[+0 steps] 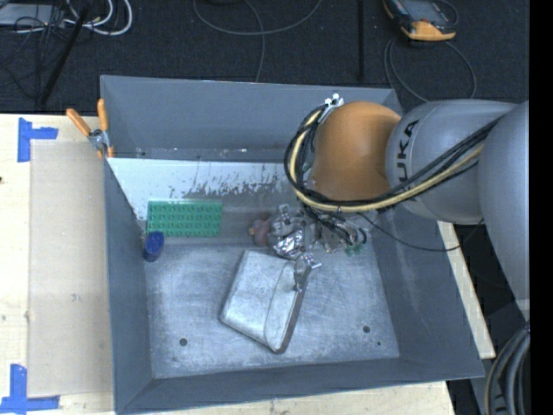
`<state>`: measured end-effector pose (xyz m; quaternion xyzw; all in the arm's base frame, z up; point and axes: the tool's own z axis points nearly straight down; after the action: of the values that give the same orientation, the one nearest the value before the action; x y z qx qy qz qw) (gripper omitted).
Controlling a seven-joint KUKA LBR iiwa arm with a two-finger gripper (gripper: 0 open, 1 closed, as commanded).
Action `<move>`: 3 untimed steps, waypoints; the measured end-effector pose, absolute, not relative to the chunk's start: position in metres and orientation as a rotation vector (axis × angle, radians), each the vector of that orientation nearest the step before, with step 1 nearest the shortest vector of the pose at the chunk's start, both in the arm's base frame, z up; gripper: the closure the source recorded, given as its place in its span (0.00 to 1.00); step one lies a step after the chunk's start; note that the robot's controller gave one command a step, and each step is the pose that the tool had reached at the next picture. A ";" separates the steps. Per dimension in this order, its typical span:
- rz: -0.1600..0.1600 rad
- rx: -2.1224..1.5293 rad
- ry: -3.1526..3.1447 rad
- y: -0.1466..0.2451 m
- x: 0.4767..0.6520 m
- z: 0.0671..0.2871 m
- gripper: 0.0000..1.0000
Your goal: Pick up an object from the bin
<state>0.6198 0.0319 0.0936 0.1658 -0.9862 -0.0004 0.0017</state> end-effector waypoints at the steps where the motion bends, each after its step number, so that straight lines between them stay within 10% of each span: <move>1: 0.000 0.097 -3.142 0.013 0.617 0.111 0.00; 2: -0.002 -0.066 -3.142 0.019 0.619 0.074 0.00; 3: -0.003 -0.064 -3.146 0.019 0.621 0.077 1.00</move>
Offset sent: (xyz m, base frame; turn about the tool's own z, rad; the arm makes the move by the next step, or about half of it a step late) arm -0.0032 -0.0181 0.0179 0.2703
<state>0.6206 0.0192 0.0769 -0.0204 -0.9998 -0.0010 -0.0023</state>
